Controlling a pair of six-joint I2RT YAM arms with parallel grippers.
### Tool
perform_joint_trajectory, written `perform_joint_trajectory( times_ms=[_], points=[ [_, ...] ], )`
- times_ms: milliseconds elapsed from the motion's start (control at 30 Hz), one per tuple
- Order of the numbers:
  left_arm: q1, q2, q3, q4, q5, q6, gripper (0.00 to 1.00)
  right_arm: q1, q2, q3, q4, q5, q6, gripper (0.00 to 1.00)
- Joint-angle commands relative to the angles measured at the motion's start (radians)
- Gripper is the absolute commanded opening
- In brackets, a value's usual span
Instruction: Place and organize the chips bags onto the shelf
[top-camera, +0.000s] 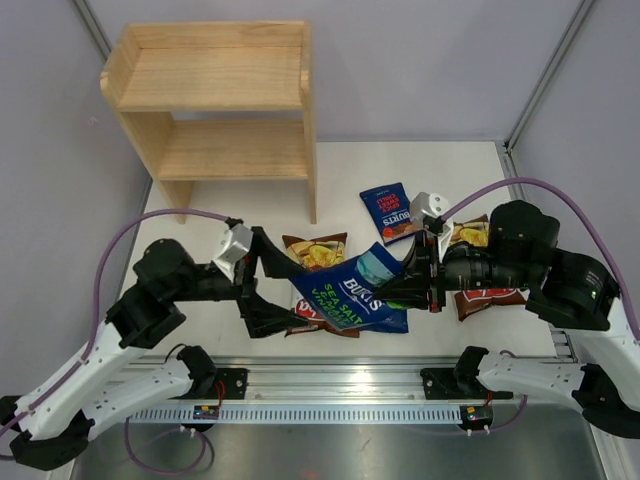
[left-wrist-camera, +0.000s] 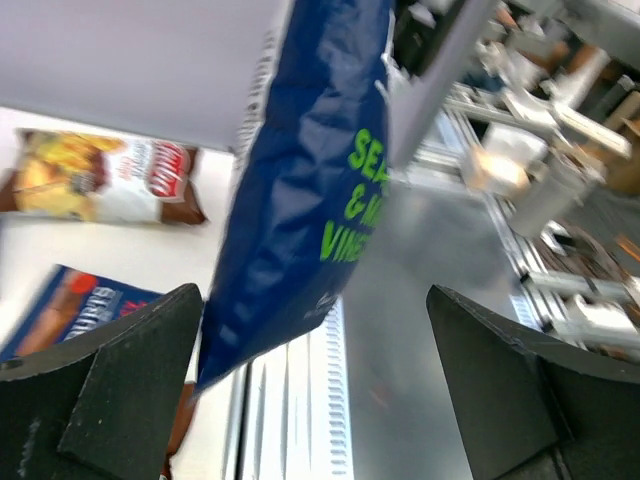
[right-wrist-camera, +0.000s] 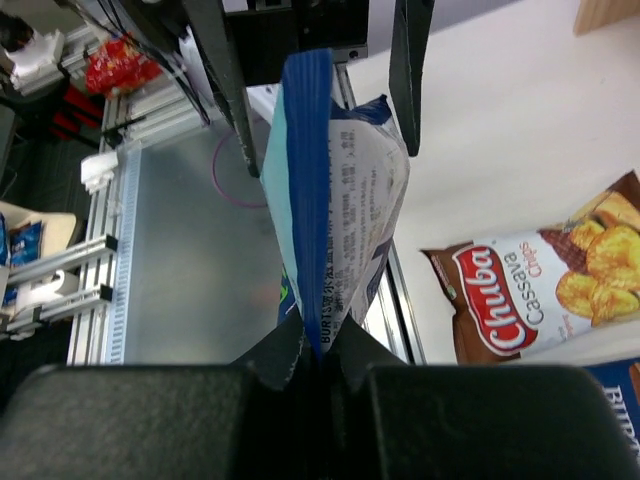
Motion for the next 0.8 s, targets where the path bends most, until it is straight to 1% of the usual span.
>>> perform_joint_trajectory(
  times_ms=[0,67,100,133,167,233,267,300,333,367,400,433,500,533,633,700,767],
  points=[
    [0.005,-0.099,-0.01,0.043,-0.235,-0.034,0.99,-0.002,-0.035,0.025,0.14,0.04,0.056,0.0],
    [0.005,-0.159,-0.075,0.17,-0.279,-0.072,0.99,-0.002,-0.048,0.017,0.207,0.045,0.09,0.0],
    [0.005,-0.185,-0.107,0.222,-0.289,-0.118,0.99,-0.002,-0.056,0.012,0.233,0.043,0.102,0.0],
    [0.003,-0.238,-0.179,0.336,-0.301,-0.146,0.99,-0.002,-0.068,0.002,0.259,0.029,0.115,0.0],
    [0.005,-0.257,-0.205,0.383,-0.321,-0.173,0.99,-0.002,-0.076,-0.003,0.31,0.02,0.136,0.0],
    [0.005,-0.283,-0.251,0.469,-0.33,-0.253,0.99,-0.002,-0.081,-0.009,0.35,-0.001,0.154,0.0],
    [0.005,-0.279,-0.285,0.554,-0.324,-0.284,0.99,-0.001,-0.079,-0.008,0.365,-0.01,0.168,0.0],
    [0.005,-0.271,-0.299,0.604,-0.312,-0.345,0.99,-0.001,-0.076,-0.009,0.399,-0.023,0.176,0.0],
    [0.003,-0.263,-0.311,0.72,-0.296,-0.38,0.99,-0.002,-0.067,-0.011,0.416,-0.044,0.184,0.0],
    [0.005,-0.231,-0.336,0.779,-0.269,-0.416,0.99,-0.001,-0.059,-0.009,0.433,-0.058,0.197,0.0],
    [0.003,-0.219,-0.344,0.834,-0.257,-0.475,0.99,-0.002,-0.041,-0.009,0.453,-0.066,0.201,0.0],
    [0.003,-0.201,-0.35,0.944,-0.241,-0.505,0.99,-0.002,-0.032,-0.006,0.459,-0.075,0.205,0.0],
    [0.003,-0.15,-0.361,1.047,-0.206,-0.586,0.99,-0.002,-0.007,-0.005,0.479,-0.092,0.208,0.0],
    [0.003,-0.133,-0.364,1.139,-0.2,-0.609,0.99,-0.002,-0.001,-0.005,0.487,-0.101,0.211,0.0],
    [0.001,-0.087,-0.361,1.25,-0.18,-0.675,0.99,-0.002,0.019,-0.006,0.511,-0.136,0.227,0.0],
    [0.001,-0.075,-0.364,1.293,-0.164,-0.706,0.99,-0.002,0.022,-0.011,0.517,-0.135,0.227,0.0],
    [0.001,-0.078,-0.362,1.284,-0.167,-0.704,0.92,-0.002,0.027,-0.015,0.511,-0.145,0.222,0.0]
  ],
)
